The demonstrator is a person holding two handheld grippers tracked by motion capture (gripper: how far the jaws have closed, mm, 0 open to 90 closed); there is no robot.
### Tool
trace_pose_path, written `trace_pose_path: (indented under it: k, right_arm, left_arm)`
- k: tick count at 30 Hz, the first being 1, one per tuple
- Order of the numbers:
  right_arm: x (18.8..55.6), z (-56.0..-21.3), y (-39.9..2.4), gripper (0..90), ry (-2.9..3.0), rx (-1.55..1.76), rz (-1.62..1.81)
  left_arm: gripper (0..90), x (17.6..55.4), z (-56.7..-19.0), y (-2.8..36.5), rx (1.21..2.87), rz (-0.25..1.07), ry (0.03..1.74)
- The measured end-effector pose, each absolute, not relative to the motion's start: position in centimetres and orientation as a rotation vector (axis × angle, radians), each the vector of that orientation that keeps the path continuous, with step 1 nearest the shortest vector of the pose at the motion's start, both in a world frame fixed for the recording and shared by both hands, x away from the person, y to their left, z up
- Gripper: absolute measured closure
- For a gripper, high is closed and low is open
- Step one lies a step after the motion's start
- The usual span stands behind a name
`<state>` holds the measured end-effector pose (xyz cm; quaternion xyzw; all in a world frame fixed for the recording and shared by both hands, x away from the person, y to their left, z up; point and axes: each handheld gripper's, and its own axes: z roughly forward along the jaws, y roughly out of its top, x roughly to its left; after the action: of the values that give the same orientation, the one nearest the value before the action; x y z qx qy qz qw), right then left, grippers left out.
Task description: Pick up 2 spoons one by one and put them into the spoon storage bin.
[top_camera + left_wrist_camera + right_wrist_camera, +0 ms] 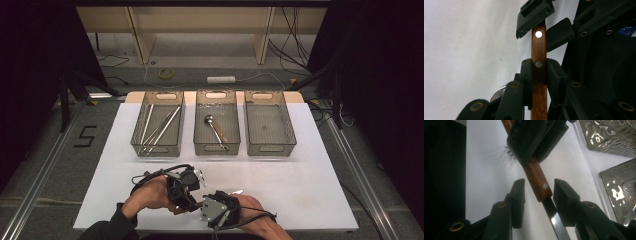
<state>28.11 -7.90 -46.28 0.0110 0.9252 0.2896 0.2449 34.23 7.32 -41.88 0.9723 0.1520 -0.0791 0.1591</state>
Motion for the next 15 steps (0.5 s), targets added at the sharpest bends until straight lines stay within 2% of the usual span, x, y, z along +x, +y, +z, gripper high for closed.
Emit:
trace_pose_path:
  k: [15]
  right_arm:
    - [27.49, -46.12, -7.93, 76.2, 2.479, -0.15, 0.707]
  left_arm:
    - [75.1, 34.02, -41.49, 7.3, 2.737, -0.233, 0.42]
